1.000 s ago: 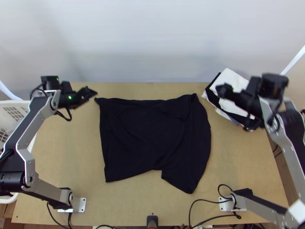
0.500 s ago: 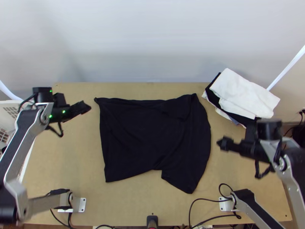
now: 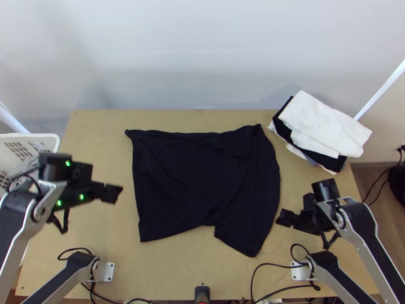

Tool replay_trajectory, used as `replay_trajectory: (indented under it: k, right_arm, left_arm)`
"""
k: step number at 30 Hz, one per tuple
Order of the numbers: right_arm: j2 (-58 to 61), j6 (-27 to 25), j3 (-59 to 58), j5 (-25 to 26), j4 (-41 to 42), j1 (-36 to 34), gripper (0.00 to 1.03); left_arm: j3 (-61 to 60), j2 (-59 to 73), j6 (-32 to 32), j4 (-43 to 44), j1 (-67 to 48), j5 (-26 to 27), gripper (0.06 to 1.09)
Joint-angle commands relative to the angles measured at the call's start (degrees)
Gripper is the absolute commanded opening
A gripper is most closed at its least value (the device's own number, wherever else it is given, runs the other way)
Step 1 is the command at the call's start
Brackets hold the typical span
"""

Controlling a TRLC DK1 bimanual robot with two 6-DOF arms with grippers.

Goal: Fold the t-shirt

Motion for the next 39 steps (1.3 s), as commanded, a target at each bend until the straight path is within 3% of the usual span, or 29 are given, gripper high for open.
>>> replay_trajectory:
  k: [1,3,9,12,15,18,24,29,31,39]
  right_arm:
    - [4.14,-0.68,-2.39,-0.39,3.63,0.25,0.79]
    - [5.55,-0.68,-3.62,-0.39,8.20,-0.02,0.72]
    - [13.20,-1.20,-3.62,-0.39,13.04,0.16,0.72]
    - [15.48,-1.64,-3.80,-0.56,15.59,-0.10,0.58]
    - [17.06,-2.26,-4.41,-0.83,17.26,-0.02,0.57]
    - [19.26,-2.79,-4.32,-0.83,18.49,-0.02,0.45]
    - [21.55,-3.31,-4.50,-0.83,19.54,0.16,0.45]
    - [21.55,-3.93,-5.20,-0.74,21.92,0.25,0.23]
    - [20.32,-3.93,-5.73,-0.74,23.94,0.16,0.04]
    - [19.08,-3.84,-5.64,-0.83,24.20,0.25,0.03]
  left_arm:
    - [-3.34,-2.84,2.23,-2.14,-3.26,-1.81,0.94]
    - [-4.75,-4.24,2.50,-2.58,-5.64,-3.04,0.91]
    - [-9.14,-4.86,4.43,-2.84,-7.22,-5.67,0.90]
    - [-10.72,-4.86,4.96,-2.40,-7.22,-6.29,0.90]
    - [-11.25,-4.77,4.96,-2.14,-7.22,-6.47,0.90]
    - [-11.34,-4.51,5.22,-1.96,-7.22,-6.64,0.90]
    - [-12.13,-4.24,6.80,-2.67,-7.31,-6.64,0.90]
    - [-16.08,-3.63,11.02,-4.51,-7.66,-6.64,0.90]
    - [-17.75,-3.01,11.90,-5.04,-9.15,-6.64,0.90]
    - [-18.19,6.22,10.58,-6.00,-20.58,-6.91,0.90]
